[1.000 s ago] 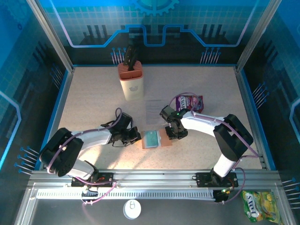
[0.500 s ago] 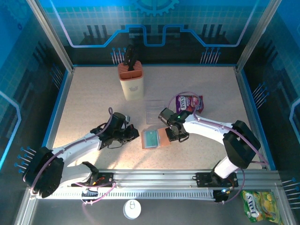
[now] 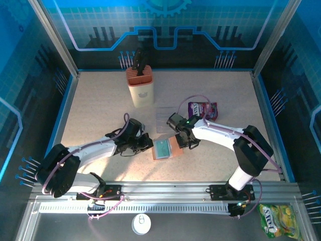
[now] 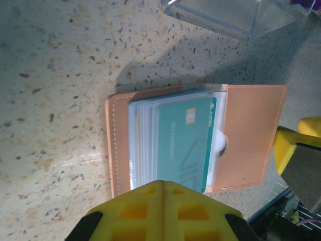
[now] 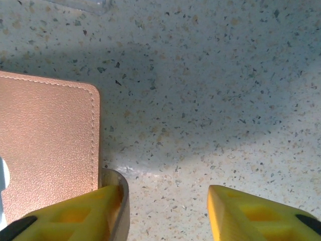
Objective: Take the credit cards out of the card holder
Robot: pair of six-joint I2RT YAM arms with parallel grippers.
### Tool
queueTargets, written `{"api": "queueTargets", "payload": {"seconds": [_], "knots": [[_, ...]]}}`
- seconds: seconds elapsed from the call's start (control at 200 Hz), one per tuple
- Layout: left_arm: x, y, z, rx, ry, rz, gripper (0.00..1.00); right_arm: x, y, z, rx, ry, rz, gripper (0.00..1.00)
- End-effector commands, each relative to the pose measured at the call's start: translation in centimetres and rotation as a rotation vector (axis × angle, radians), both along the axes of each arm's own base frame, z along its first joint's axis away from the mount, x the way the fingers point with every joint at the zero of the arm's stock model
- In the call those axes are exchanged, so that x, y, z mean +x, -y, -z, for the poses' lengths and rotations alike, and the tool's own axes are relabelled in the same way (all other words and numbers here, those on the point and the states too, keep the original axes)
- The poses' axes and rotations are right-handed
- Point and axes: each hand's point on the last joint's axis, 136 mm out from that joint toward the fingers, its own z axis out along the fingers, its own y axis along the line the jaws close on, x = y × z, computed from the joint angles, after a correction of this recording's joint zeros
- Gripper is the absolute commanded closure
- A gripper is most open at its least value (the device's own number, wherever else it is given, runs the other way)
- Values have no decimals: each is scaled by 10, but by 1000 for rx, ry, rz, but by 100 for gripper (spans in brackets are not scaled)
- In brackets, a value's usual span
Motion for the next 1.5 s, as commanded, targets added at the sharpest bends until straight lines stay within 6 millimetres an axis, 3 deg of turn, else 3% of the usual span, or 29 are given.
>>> {"api": "queueTargets", "payload": {"seconds": [0.0, 0.12, 0.42, 0.59, 0.926, 1.126, 1.381, 1.496], "knots": [[4, 11, -4, -25, -14, 16, 100, 5, -1, 7, -2, -37, 17, 56], [5, 15, -2, -20, -57, 13, 100, -1, -5, 19, 13, -111, 41, 65], [8, 19, -3, 2, -157, -48, 100, -24, -3, 30, -5, -257, 104, 67], [12, 16, -1, 17, -115, -55, 100, -28, 7, 31, -1, -207, 105, 68], [24, 13, -16, 70, 3, -26, 100, -14, 5, 9, 34, -96, 43, 60], [21, 12, 3, 110, -37, -7, 100, -10, 16, 8, 0, -67, 51, 54], [12, 7, 27, 141, -91, 0, 100, -9, 30, 32, -44, -89, 73, 47], [7, 6, 34, 141, -109, 3, 100, -7, 34, 37, -66, -78, 74, 38]]}}
